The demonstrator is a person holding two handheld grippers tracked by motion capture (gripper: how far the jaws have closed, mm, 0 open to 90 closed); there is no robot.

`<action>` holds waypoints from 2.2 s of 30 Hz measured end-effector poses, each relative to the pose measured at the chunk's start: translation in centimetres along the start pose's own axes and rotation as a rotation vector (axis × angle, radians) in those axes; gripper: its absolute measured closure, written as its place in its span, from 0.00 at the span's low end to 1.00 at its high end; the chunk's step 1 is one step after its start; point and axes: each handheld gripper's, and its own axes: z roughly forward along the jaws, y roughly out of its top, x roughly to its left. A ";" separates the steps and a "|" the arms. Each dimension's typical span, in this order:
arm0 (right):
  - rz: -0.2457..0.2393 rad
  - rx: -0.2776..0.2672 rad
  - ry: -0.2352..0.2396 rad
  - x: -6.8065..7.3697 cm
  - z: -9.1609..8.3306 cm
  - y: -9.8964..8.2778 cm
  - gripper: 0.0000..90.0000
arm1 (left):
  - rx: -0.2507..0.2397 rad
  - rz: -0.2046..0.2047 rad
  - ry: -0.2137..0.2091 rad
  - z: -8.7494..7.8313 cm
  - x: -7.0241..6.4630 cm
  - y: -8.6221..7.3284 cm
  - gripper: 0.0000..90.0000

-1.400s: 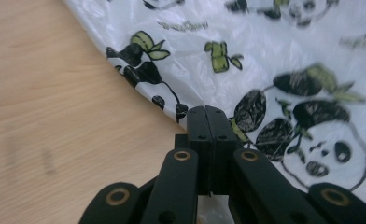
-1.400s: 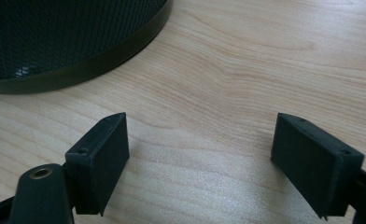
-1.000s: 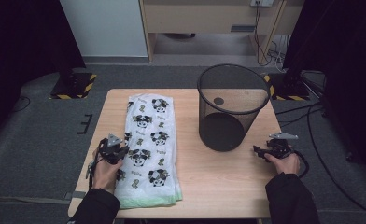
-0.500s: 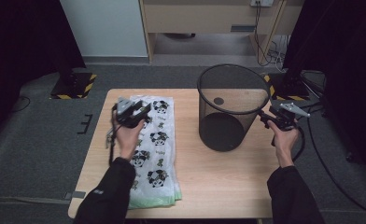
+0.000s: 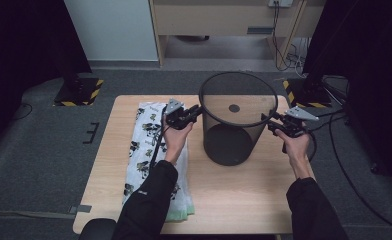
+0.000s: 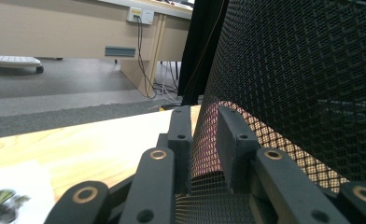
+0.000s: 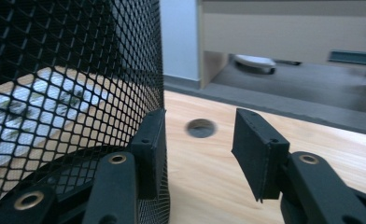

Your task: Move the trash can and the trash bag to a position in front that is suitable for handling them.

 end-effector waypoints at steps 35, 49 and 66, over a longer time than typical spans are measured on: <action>-0.028 0.203 -0.052 2.9 -4.5 -5.3 0.34 | 0.480 0.052 0.421 -11.0 13.8 -9.0 0.52; 0.006 0.193 -0.076 2.0 -5.5 -5.8 0.35 | 0.486 0.023 0.328 -17.5 9.4 -10.1 0.87; 0.027 0.203 -0.103 1.0 -4.6 -6.1 0.29 | 0.359 -0.045 0.456 -14.7 13.4 -9.6 0.42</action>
